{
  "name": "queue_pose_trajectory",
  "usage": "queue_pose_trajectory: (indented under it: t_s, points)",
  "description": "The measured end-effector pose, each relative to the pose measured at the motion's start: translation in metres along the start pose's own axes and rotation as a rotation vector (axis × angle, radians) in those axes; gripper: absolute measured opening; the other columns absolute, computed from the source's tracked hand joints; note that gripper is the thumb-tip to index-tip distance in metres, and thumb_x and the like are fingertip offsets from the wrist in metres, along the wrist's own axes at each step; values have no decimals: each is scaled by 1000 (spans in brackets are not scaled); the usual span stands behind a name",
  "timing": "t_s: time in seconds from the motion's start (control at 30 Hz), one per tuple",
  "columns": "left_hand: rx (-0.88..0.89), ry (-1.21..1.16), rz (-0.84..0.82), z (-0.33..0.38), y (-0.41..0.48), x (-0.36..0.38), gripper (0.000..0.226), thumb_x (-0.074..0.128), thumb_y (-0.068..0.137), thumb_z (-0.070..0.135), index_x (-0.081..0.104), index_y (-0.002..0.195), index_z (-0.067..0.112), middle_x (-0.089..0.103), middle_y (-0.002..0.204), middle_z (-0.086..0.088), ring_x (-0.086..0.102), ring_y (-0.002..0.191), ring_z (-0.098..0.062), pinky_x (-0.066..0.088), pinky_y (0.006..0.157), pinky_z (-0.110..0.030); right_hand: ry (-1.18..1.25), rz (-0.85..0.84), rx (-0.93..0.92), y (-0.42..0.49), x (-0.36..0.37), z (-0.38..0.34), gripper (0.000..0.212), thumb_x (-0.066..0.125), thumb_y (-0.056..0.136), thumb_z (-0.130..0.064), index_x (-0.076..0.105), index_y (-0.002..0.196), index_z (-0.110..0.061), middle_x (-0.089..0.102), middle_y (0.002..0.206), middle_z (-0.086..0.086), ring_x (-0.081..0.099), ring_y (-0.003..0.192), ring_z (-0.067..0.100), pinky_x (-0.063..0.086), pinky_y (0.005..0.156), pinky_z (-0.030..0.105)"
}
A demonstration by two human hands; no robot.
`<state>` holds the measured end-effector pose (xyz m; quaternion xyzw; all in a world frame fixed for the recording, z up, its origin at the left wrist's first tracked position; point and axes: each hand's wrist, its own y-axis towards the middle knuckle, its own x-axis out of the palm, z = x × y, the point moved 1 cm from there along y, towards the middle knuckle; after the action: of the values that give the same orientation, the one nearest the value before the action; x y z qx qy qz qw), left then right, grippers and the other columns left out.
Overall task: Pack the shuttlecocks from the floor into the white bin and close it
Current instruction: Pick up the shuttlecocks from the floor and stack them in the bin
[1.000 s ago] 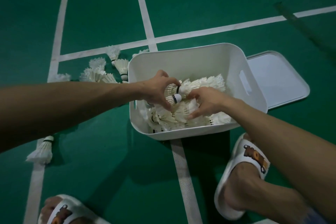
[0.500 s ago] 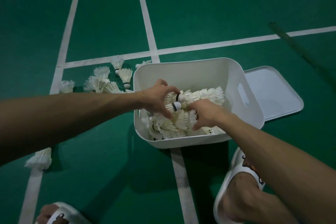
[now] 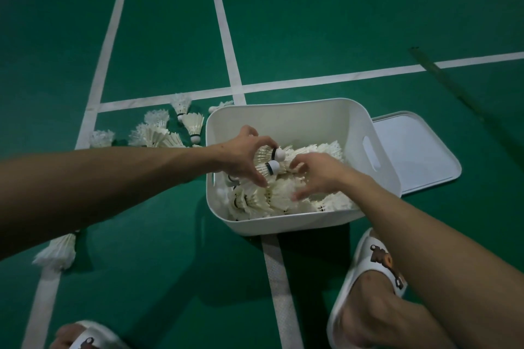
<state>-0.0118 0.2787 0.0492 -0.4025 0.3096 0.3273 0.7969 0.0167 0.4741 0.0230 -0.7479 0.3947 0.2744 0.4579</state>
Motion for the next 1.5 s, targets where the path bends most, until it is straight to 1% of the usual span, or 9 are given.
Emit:
queue_pose_trajectory:
  t_s: [0.07, 0.27, 0.43, 0.63, 0.83, 0.97, 1.07, 1.2, 1.5]
  points:
    - [8, 44, -5, 3, 1, 0, 84, 86, 66, 29, 41, 137, 35, 21, 145, -7, 36, 128, -30, 40, 105, -39, 92, 54, 15, -5, -20, -3, 74, 89, 59, -41, 57, 122, -20, 66, 107, -2, 63, 93, 15, 52, 87, 35]
    - [39, 62, 43, 21, 5, -3, 89, 85, 67, 34, 36, 141, 31, 22, 146, -7, 36, 129, -29, 34, 109, -37, 296, 155, -102, -10, -34, -23, 65, 87, 67, -19, 51, 121, -25, 62, 118, -3, 65, 94, 15, 58, 82, 36]
    - [64, -10, 36, 25, 3, -2, 86, 84, 68, 33, 36, 140, 35, 23, 145, -6, 35, 129, -27, 36, 108, -37, 677, 233, -31, -11, -25, -2, 54, 89, 62, -11, 64, 109, -18, 70, 102, 6, 70, 88, 24, 60, 77, 45]
    - [83, -73, -6, 33, 5, 2, 86, 83, 71, 31, 32, 140, 40, 24, 146, -6, 33, 130, -28, 37, 106, -40, 922, 293, -17, -15, -22, 10, 14, 77, 79, -8, 67, 89, -7, 67, 87, 7, 65, 83, 19, 58, 77, 37]
    - [95, -78, 20, 39, 8, 0, 84, 85, 68, 29, 37, 137, 34, 30, 144, -7, 37, 128, -27, 38, 107, -40, 1049, 216, 41, -12, -16, 10, 24, 64, 87, 3, 53, 107, -5, 64, 105, 19, 67, 83, 24, 58, 67, 29]
    - [82, -119, -8, 38, 10, 1, 90, 86, 68, 27, 32, 140, 37, 23, 148, -6, 40, 125, -28, 44, 101, -39, 1056, 293, 70, -10, -19, 13, 24, 67, 82, 9, 59, 99, -5, 66, 99, 18, 67, 88, 29, 59, 80, 38]
    - [67, -154, -47, 33, 12, 0, 91, 85, 69, 22, 31, 141, 38, 18, 150, -3, 51, 114, -25, 53, 83, -30, 1013, 412, 117, -9, -21, 20, 27, 72, 76, 9, 63, 93, -9, 68, 93, 14, 66, 86, 28, 59, 77, 36]
    - [59, -183, -119, 29, 14, 0, 95, 84, 70, 17, 26, 142, 36, 39, 138, -3, 57, 99, -17, 47, 67, -17, 958, 469, 134, -10, -25, 26, 28, 81, 71, 0, 67, 91, -14, 70, 90, 5, 66, 85, 21, 57, 79, 44]
    - [7, -54, -372, 31, 16, -11, 87, 82, 72, 20, 31, 141, 35, 54, 128, -1, 60, 94, -12, 49, 80, -26, 861, 574, 171, -4, -30, 30, 16, 63, 86, -15, 55, 99, -16, 66, 105, 7, 63, 94, 22, 51, 76, 35]
